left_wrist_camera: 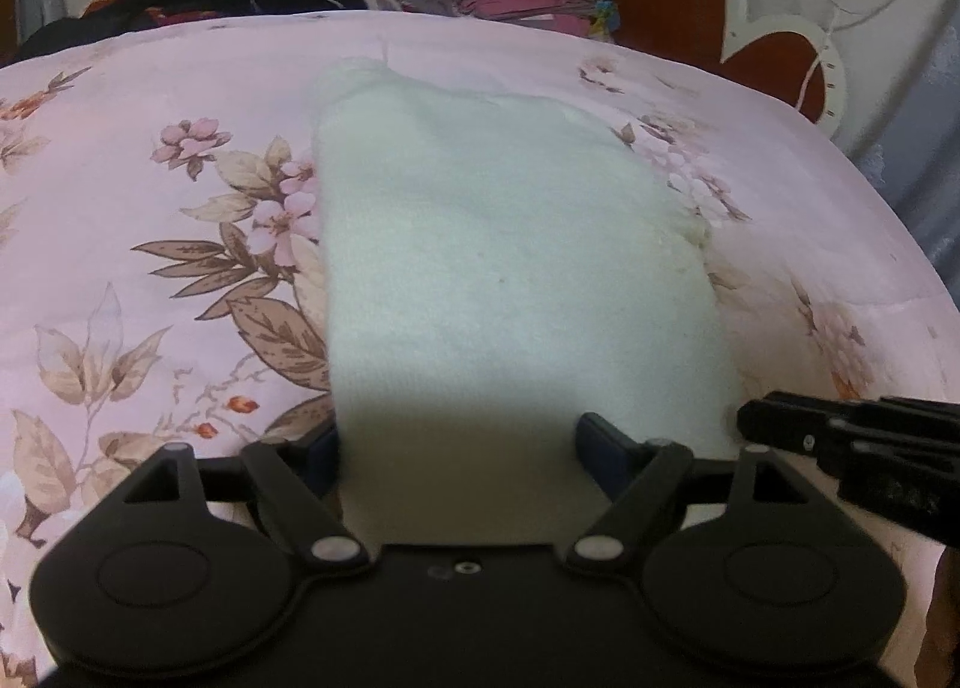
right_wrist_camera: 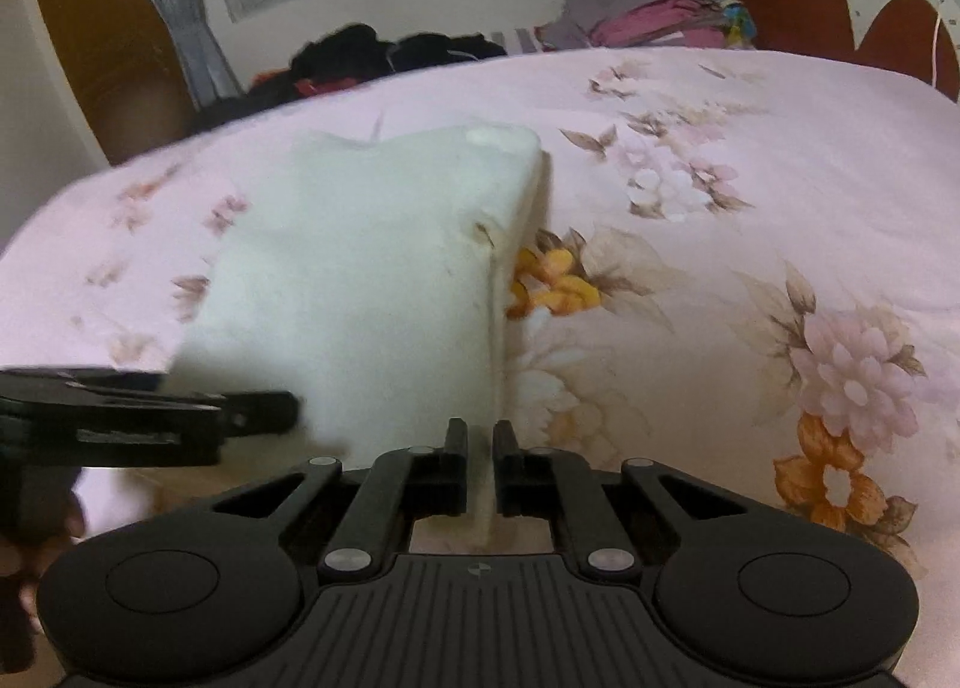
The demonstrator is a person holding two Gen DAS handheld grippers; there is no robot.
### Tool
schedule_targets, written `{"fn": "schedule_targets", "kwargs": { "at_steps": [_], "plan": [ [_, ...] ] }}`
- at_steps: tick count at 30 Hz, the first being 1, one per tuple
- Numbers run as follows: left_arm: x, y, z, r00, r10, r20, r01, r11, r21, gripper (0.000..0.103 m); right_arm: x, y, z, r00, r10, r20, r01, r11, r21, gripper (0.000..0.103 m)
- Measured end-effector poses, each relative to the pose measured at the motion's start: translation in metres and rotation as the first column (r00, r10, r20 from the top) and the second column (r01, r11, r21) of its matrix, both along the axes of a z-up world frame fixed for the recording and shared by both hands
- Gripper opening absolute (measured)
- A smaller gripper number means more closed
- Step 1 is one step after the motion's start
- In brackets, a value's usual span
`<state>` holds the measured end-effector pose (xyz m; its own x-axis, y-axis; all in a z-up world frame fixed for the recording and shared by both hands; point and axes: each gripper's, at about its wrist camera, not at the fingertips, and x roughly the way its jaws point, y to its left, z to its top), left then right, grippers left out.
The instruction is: Fold small clothes
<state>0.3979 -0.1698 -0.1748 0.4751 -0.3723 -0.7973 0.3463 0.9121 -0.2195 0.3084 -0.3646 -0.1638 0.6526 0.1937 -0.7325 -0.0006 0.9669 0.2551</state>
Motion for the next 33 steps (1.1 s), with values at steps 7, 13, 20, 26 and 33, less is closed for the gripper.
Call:
{"fn": "schedule_targets", "kwargs": {
  "at_steps": [7, 13, 20, 26, 33],
  "plan": [
    [-0.001, -0.001, 0.009, 0.999, 0.035, 0.015, -0.036, 0.999, 0.027, 0.081, 0.000, -0.003, -0.017, 0.998, 0.041, -0.040, -0.041, 0.999, 0.005, 0.016],
    [0.007, 0.005, 0.028, 0.997, 0.062, 0.042, -0.064, 0.997, 0.034, 0.081, 0.005, -0.011, -0.010, 0.996, 0.077, -0.038, -0.077, 0.997, -0.018, 0.016],
    [0.030, 0.019, 0.049, 0.992, 0.106, 0.072, -0.109, 0.994, 0.032, 0.084, 0.029, -0.032, 0.012, 1.000, 0.015, 0.027, -0.017, 0.997, 0.077, 0.057],
    [0.052, 0.017, 0.043, 0.990, 0.132, 0.050, -0.133, 0.991, 0.002, 0.085, 0.067, -0.028, 0.008, 0.999, 0.001, 0.034, -0.006, 0.993, 0.122, 0.058],
    [0.073, 0.010, 0.029, 0.992, 0.125, 0.008, -0.125, 0.992, -0.029, 0.085, 0.111, -0.040, -0.009, 0.997, -0.070, -0.040, 0.077, 0.971, 0.228, 0.058]
  ]
}}
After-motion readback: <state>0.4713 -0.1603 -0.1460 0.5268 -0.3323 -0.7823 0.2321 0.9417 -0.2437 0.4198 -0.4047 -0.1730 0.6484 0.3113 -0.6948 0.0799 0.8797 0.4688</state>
